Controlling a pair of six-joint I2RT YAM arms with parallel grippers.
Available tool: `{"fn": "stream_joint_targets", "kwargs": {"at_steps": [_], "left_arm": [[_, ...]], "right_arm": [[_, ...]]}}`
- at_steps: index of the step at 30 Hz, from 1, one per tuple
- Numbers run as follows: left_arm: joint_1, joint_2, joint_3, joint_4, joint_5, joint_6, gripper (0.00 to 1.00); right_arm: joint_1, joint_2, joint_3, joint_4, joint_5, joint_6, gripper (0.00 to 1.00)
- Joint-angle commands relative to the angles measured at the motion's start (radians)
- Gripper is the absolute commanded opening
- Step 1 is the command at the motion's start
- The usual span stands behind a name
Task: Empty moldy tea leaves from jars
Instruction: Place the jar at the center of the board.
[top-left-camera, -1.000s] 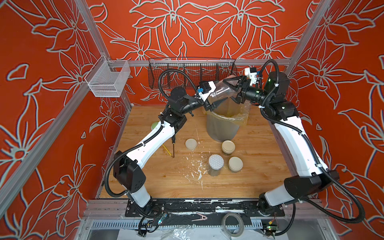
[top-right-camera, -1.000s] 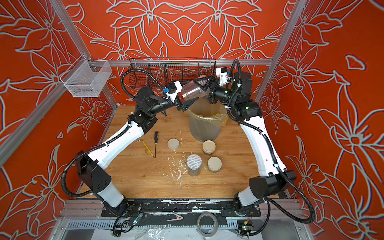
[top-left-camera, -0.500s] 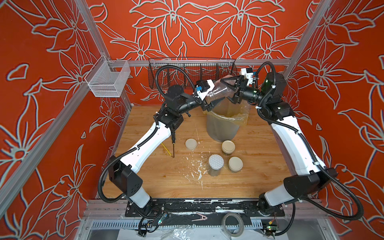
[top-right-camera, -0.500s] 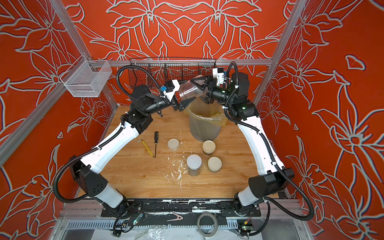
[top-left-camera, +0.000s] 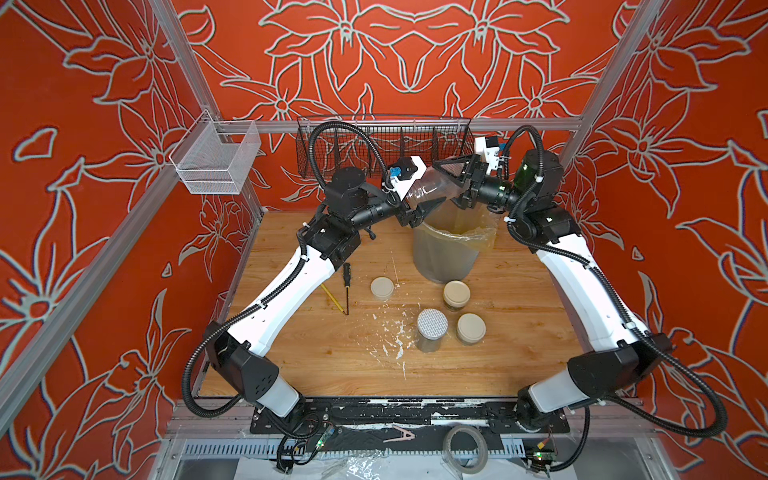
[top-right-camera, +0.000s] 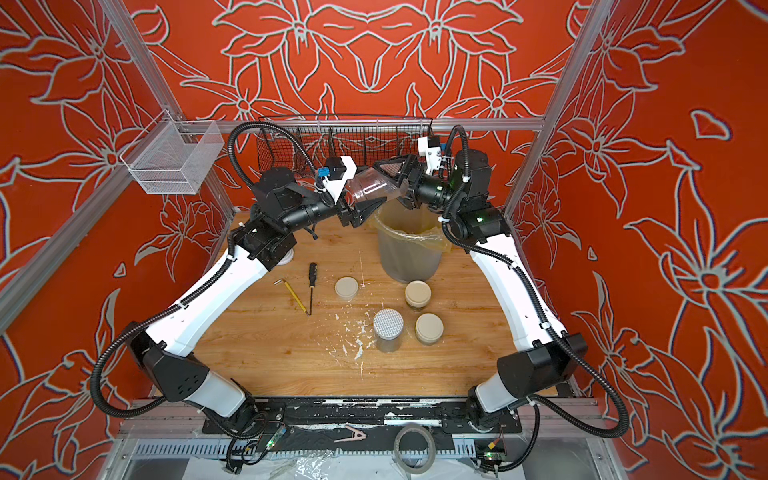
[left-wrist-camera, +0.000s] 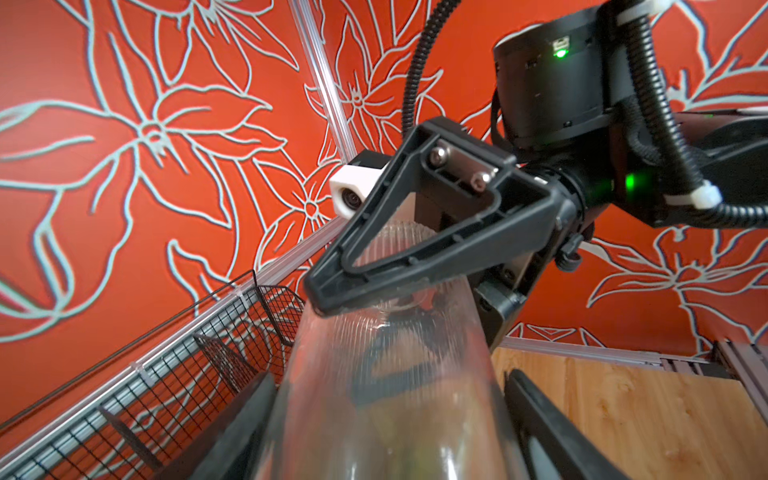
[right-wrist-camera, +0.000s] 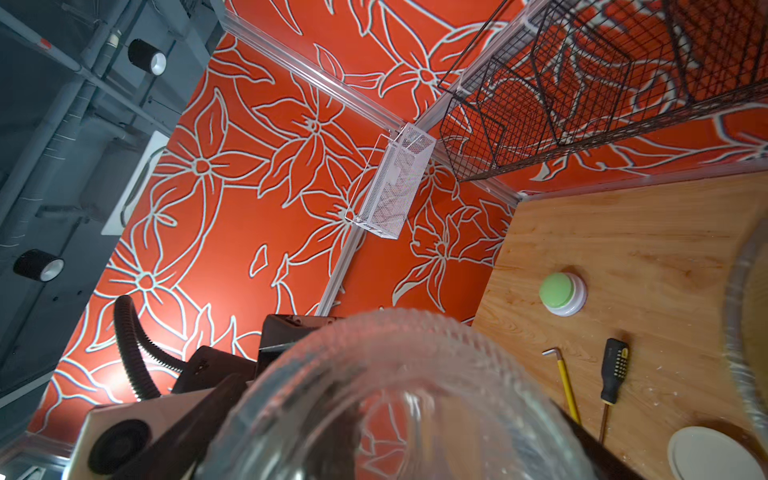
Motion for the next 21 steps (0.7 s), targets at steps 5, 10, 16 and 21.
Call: {"fn": "stream_joint_targets", "kwargs": {"at_steps": [5,10,16,21], "left_arm": [[-0.001,-0.073,0.133,-0.191,-0.244,-0.132,0.0],[-0.001,-0.07,0.239,-0.436,-0.418,-0.211,0.0],[0.025,0.023,0.469,-0.874,-0.657,-0.389,0.0],[0.058,0.085,0.541,-1.118,-0.68,-0.502,0.0]], "right_arm": [[-0.007,-0.115,-0.021,-0.085,0.211,-0.165,0.97],[-0.007,-0.171,-0.036,-0.162,0.308,-0.277,0.97],[-0.007,-0.198,-0.056,-0.228,0.334,-0.354,0.97],[-0.004,-0.19,-0.028,-0.327,0.326,-0.44,0.97]]}}
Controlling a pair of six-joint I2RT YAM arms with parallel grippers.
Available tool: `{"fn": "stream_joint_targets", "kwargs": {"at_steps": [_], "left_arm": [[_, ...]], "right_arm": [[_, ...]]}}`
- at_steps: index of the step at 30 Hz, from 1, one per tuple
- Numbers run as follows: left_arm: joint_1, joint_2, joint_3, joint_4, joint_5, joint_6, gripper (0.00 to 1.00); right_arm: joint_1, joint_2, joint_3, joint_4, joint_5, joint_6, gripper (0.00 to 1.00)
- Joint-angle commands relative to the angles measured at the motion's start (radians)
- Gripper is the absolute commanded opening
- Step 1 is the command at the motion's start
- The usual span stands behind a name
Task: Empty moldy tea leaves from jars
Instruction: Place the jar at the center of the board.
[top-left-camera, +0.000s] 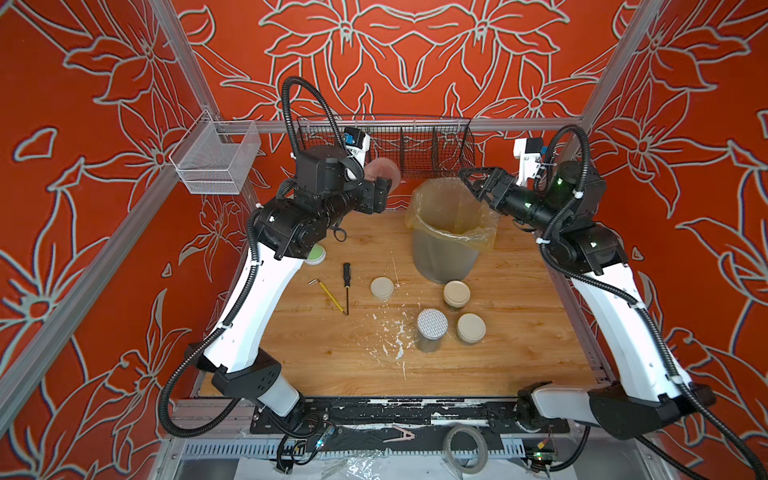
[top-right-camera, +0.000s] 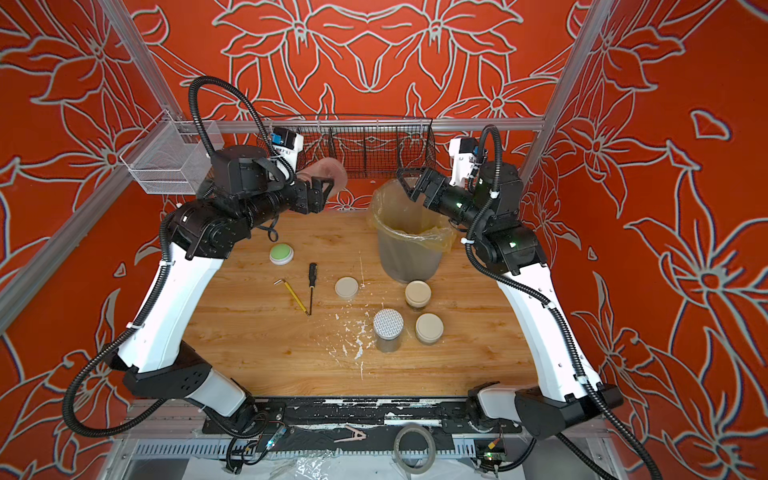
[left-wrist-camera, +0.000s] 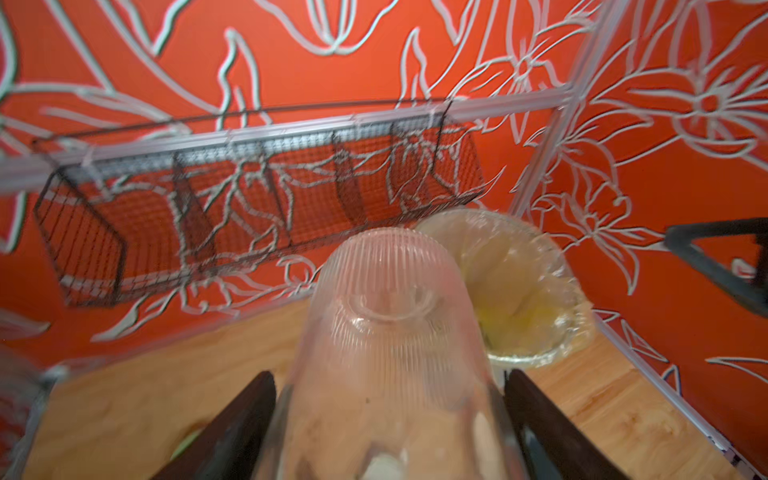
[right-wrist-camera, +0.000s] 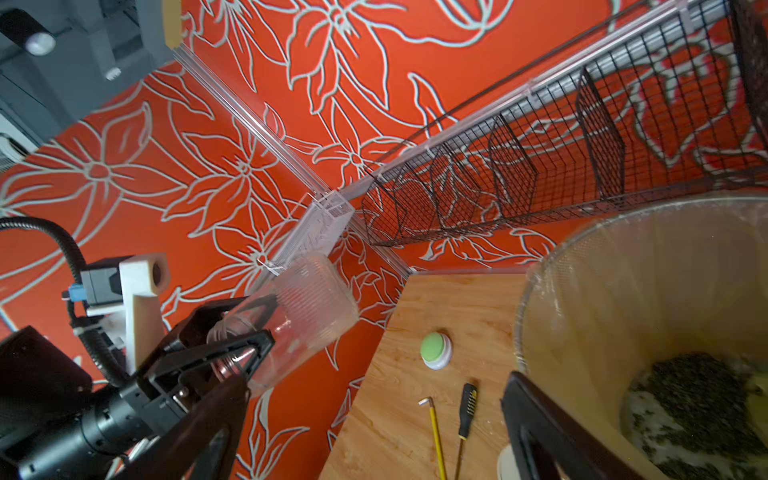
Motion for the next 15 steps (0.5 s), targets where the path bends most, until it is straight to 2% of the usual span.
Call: {"fn": "stream_joint_targets", "kwargs": {"at_steps": [1,6,9,15], "left_arm": [[0.014,0.057,0.048,-0.236,-0.068,-0.125,0.0],[0.014,0.118,0.016,-0.415,-0.038,-0.205,0.0],[0.014,0.129,-0.077,-0.438,0.006,-0.234,0.0],[0.014,0.096,-0.383,-0.37,0.092,-0.299,0.0]], "right_arm": [[-0.001,0.003,0.018,-0.095,0.017,-0.097,0.97],[0.017,-0.011,-0.007,-0.153,0.017,-0.156,0.98],[0.029,-0.014,-0.016,-0.198,0.026,-0.192,0.97],[0.068,-0.016,-0.02,-0.311,0.053,-0.278,0.97]]}}
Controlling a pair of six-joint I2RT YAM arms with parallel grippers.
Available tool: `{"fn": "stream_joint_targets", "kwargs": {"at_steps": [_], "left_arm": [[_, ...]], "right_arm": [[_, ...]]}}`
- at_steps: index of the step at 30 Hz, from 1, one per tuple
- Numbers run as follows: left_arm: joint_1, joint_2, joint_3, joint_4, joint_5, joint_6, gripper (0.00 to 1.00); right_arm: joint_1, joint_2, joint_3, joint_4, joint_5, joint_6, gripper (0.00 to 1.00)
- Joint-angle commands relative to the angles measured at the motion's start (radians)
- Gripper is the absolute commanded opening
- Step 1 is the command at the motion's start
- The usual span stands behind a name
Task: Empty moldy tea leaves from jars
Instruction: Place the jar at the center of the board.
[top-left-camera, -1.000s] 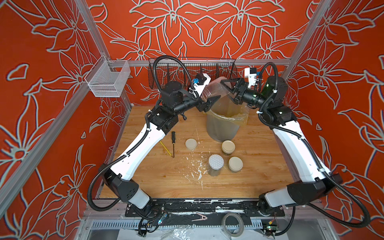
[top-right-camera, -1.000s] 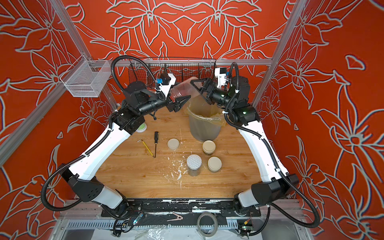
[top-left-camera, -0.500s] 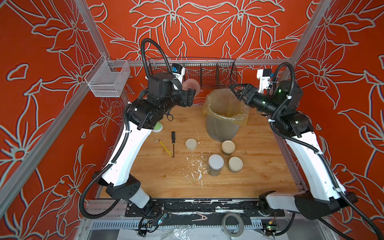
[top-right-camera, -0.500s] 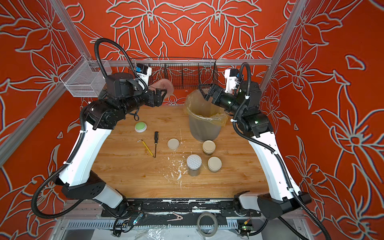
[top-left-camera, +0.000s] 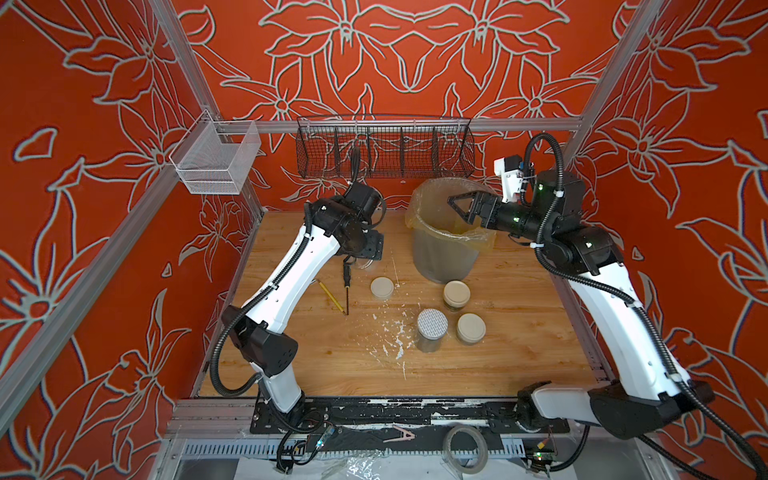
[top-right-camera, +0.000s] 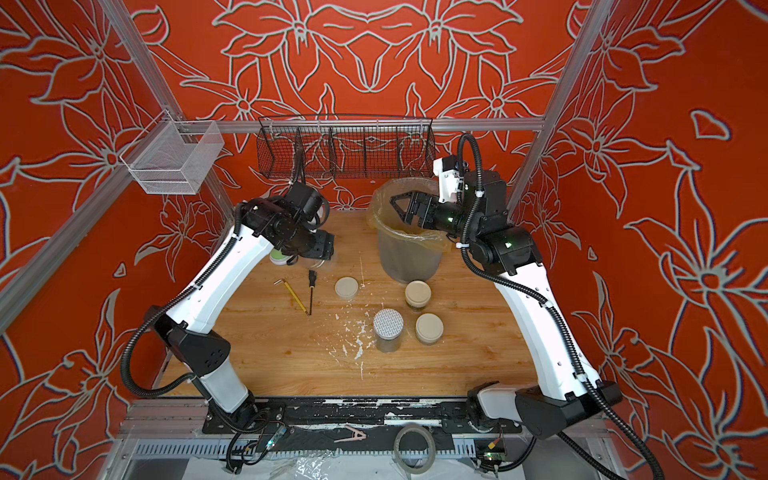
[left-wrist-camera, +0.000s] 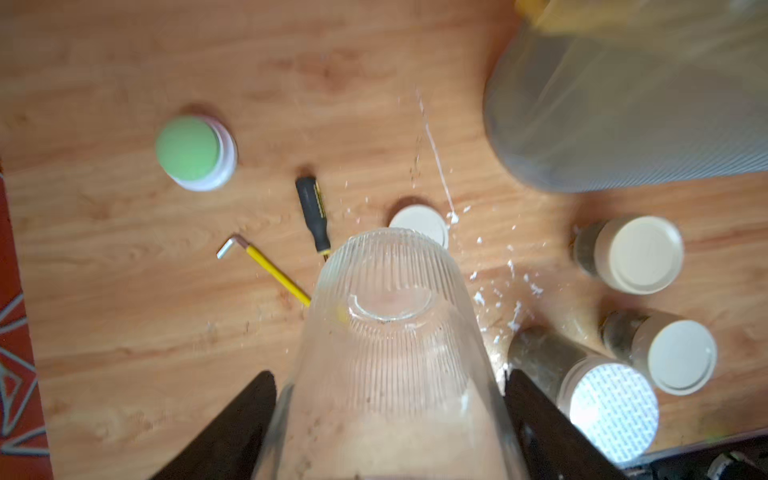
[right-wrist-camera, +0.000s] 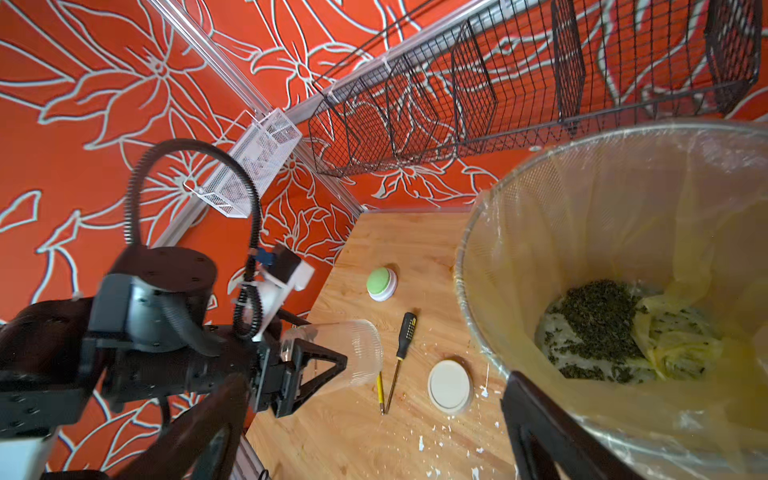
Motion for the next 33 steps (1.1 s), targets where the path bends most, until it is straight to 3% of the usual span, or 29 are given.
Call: {"fn": "stream_joint_targets", "kwargs": {"at_steps": [1,10,21,23,26,30,33], "left_arm": [[0.0,-0.044,-0.122,0.029,0.06,-0.077,0.0],[-0.026,-0.015,-0.345,0.106,0.165,-0.116,0.0],[-0.11,0.082,-0.436,0.214,0.09,-0.149,0.02],[-0.12,0.09,-0.448,0.232,0.085,-0.151,0.07],[-0.128,0.084,-0.485,0.268,0.074,-0.154,0.17],[-0.129,0.069,-0.519,0.29,0.048,-0.156,0.58],[-0.129,0.058,-0.527,0.293,0.043,-0.15,0.81]], "right_arm": [[0.026,-0.021,-0.017,-0.09,0.036,-0.081,0.97],[0.105,-0.047,-0.067,-0.227,0.15,-0.167,0.97],[0.137,-0.072,-0.128,-0.237,0.179,-0.152,0.97],[0.139,-0.071,-0.131,-0.239,0.181,-0.154,0.97],[0.14,-0.069,-0.14,-0.237,0.181,-0.156,0.97],[0.139,-0.061,-0.129,-0.257,0.175,-0.159,0.97],[0.139,-0.073,-0.141,-0.248,0.172,-0.146,0.98]]}}
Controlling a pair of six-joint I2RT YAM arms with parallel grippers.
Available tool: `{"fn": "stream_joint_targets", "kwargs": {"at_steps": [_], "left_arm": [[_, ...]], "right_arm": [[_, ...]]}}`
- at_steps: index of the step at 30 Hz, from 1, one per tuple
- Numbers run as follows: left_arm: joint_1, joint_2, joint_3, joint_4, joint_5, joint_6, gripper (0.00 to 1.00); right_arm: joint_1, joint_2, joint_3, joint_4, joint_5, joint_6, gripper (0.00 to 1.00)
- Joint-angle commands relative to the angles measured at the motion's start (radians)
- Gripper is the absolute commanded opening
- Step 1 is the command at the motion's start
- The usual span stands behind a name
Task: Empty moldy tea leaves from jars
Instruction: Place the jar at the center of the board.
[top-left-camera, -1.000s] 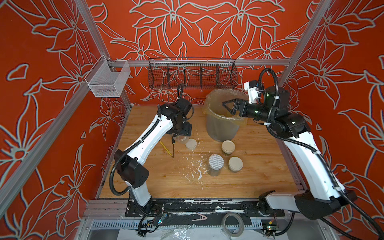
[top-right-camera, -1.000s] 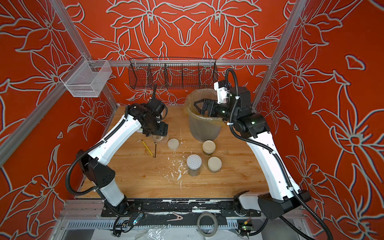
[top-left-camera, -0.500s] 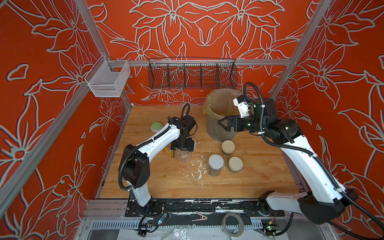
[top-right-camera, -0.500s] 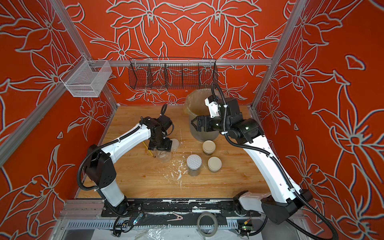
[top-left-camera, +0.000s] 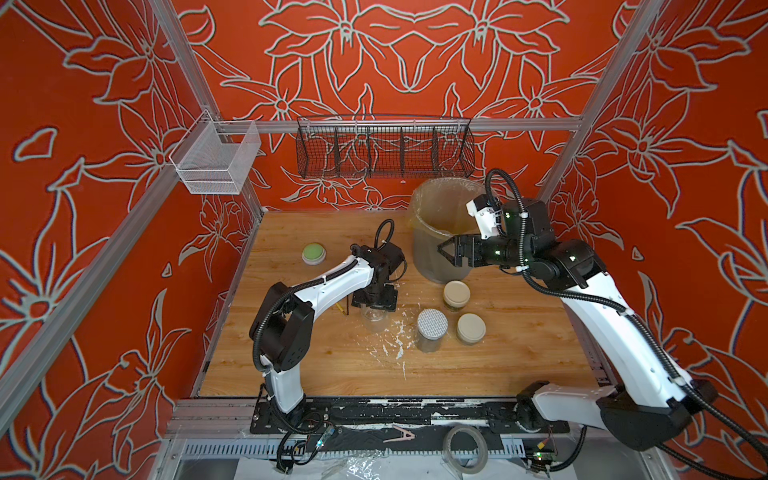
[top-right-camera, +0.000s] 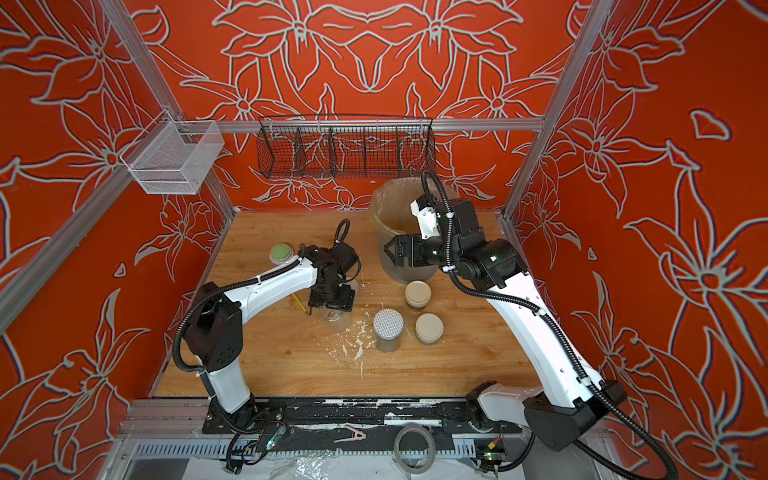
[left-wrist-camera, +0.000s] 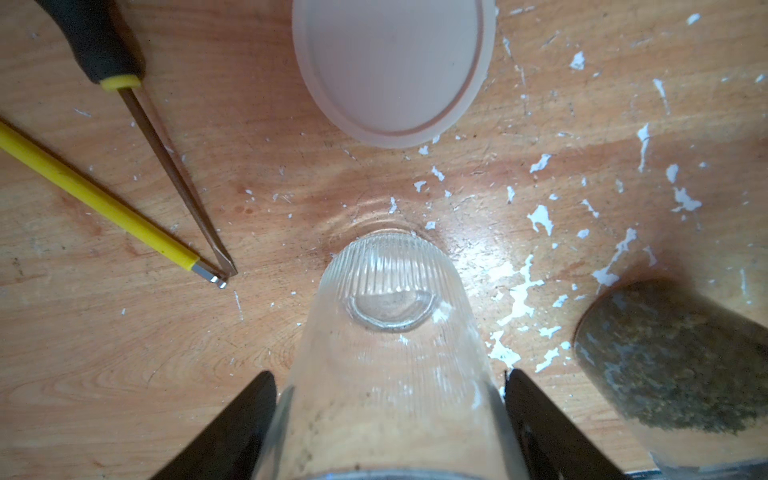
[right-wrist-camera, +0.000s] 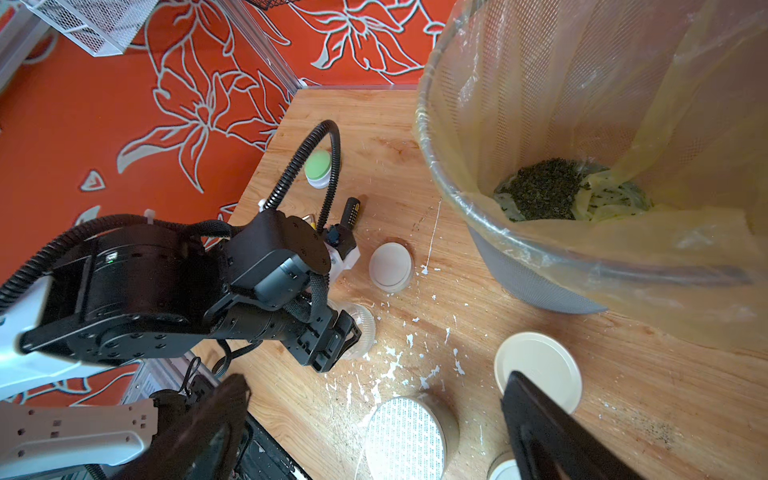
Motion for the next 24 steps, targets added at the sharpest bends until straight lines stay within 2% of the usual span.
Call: {"fn": "stream_joint_targets", "kwargs": {"at_steps": [1,4,9,13,18,24], "left_arm": [[-0.004,-0.018,-0.021,-0.003,-0.046,-0.003,0.87],[-0.004,-0.037,-0.009,-0.016,-0.061,0.007,0.99],[-0.004,-0.102,0.007,-0.011,-0.06,0.016,0.98],[-0.006,-0.188,0.027,0.0,-0.029,0.012,0.98],[-0.055,-0.377,0.014,0.081,0.016,0.041,0.98],[-0.133,-0.565,-0.105,0.271,0.147,0.11,0.99]], "right_arm": [[0.008,-0.03,-0.023,-0.004,0.01,-0.002,0.97],[0.009,-0.045,-0.044,0.008,0.013,0.007,0.97],[0.009,-0.057,-0.043,-0.001,0.052,0.009,0.97],[0.009,-0.118,-0.095,0.041,0.129,0.036,0.97],[0.007,-0.256,-0.208,0.036,0.289,0.094,0.97],[0.007,-0.464,-0.362,-0.093,0.375,0.178,0.97]]}}
